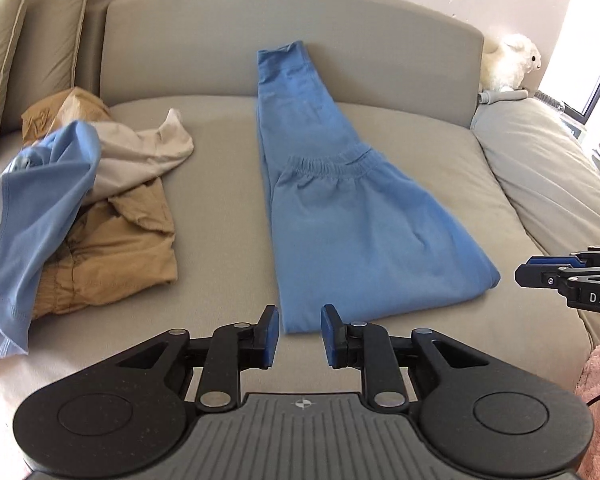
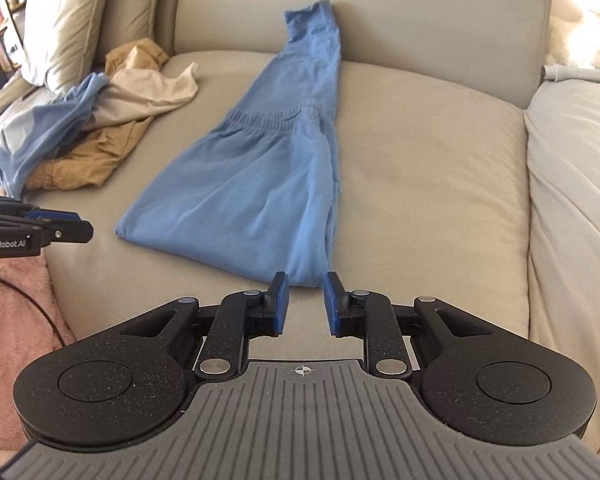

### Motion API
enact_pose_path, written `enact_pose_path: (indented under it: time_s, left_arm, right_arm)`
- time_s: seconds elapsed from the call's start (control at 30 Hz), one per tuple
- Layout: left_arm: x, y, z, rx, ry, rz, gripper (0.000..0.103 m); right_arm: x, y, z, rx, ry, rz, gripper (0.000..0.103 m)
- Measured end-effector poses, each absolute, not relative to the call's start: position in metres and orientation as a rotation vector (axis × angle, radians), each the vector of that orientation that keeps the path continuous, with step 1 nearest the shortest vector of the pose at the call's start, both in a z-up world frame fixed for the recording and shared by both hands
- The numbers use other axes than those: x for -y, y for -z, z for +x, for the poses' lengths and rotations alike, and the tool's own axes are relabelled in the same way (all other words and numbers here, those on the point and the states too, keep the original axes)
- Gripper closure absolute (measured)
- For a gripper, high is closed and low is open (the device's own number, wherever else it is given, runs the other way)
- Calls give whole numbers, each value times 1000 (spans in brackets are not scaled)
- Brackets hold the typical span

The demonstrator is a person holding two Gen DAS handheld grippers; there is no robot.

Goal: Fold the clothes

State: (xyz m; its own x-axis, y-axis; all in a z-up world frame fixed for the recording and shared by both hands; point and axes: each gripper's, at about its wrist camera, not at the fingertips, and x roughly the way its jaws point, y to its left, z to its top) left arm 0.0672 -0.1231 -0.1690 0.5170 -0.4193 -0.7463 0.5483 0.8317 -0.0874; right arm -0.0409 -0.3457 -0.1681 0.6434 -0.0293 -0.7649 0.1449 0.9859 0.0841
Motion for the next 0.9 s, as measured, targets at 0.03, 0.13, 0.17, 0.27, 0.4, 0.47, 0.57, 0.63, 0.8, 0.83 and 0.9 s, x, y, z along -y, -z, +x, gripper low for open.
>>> enact_pose_path:
  time_s: [0.03, 0.13, 0.17, 0.27, 0.4, 0.47, 0.57, 0.63, 0.8, 0.83, 0.9]
  left_arm:
    - [129, 169, 69, -835, 585, 172, 72]
    - [140, 171, 74, -820, 578, 168, 70]
    - [142, 171, 74, -813, 579, 163, 70]
    - [151, 177, 79, -779, 589, 188, 70]
    - [156, 213, 94, -938, 491, 266, 64]
    - [147, 210, 92, -941, 491, 219, 64]
    - [134, 197, 87, -960, 482, 183, 64]
    - [120, 186, 83, -952, 465, 108, 49]
    - [105, 190, 94, -1020, 384, -65, 45]
    - [108, 194, 99, -1048, 377, -76, 46]
    - [114, 199, 107, -1088, 388, -94, 46]
  right_arm:
    - [347, 168, -37, -864, 107, 152, 77]
    - [352, 169, -26, -847, 136, 207, 57]
    - [354, 172, -21, -841, 149, 243, 57]
    - [358, 180, -10, -829, 153, 329, 58]
    - [357, 205, 9, -892, 149, 340, 58]
    - [357, 219, 13, -953, 159, 326, 58]
    - [362, 217, 7, -974, 156, 371, 54]
    - [367, 211, -2, -958, 150, 426, 53]
    - [381, 208, -26, -877, 155, 624, 52]
    - [384, 209, -27, -868, 155, 670, 51]
    - [388, 214, -27, -872, 159, 757, 50]
